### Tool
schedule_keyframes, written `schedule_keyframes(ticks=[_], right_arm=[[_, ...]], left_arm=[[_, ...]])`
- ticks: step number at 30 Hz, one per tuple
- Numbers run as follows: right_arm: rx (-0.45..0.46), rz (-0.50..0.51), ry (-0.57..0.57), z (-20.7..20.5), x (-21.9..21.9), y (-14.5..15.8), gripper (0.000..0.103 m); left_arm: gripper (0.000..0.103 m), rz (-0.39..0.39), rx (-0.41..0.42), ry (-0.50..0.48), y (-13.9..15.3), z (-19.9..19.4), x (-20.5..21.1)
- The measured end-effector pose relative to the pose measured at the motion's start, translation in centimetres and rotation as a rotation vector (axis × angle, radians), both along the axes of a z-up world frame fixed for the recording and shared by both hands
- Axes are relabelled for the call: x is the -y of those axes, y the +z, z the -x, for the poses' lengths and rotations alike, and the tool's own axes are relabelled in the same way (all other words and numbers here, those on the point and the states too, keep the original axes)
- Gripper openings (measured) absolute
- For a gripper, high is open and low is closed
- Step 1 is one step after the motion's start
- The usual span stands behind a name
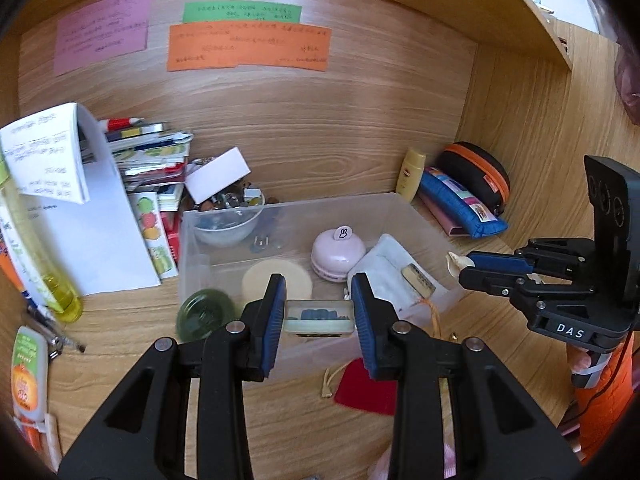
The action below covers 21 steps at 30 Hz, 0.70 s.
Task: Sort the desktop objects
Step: 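Lower the green tile into the box with left tool while right tool drops the shell inside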
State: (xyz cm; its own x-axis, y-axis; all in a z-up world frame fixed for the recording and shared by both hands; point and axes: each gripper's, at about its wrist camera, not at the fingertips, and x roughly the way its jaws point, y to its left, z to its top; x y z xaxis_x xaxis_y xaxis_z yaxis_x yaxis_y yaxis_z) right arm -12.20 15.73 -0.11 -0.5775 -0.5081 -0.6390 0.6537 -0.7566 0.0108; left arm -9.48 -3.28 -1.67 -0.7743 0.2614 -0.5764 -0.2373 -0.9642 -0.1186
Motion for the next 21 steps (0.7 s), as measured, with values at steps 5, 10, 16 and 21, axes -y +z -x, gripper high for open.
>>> schedule_keyframes(ticks=[5,10,16,21], right_arm=[[0.031,0.001,-0.023,1.6,-0.6,-1.0,0.015],[0.053,-0.009,-0.023,2.6,-0.6,-1.9,0.015],[0.058,-0.012,-0.016,3.0,-0.2,-2.2,0.015],[0.053,-0.015,-0.019,3.0,-0.2,-2.3,0.015]], left_arm=[[0.033,0.006,0.031,-0.003,-0.9,1.7,-0.5],[0.033,0.017,0.05,-0.012,-1.7,2.3,-0.8],[0.034,0.026,0.051,-0.021,-1.9,2.4,-1.0],[0.034,0.036,0.053,-0.04,-2.1,2.5,-1.4]])
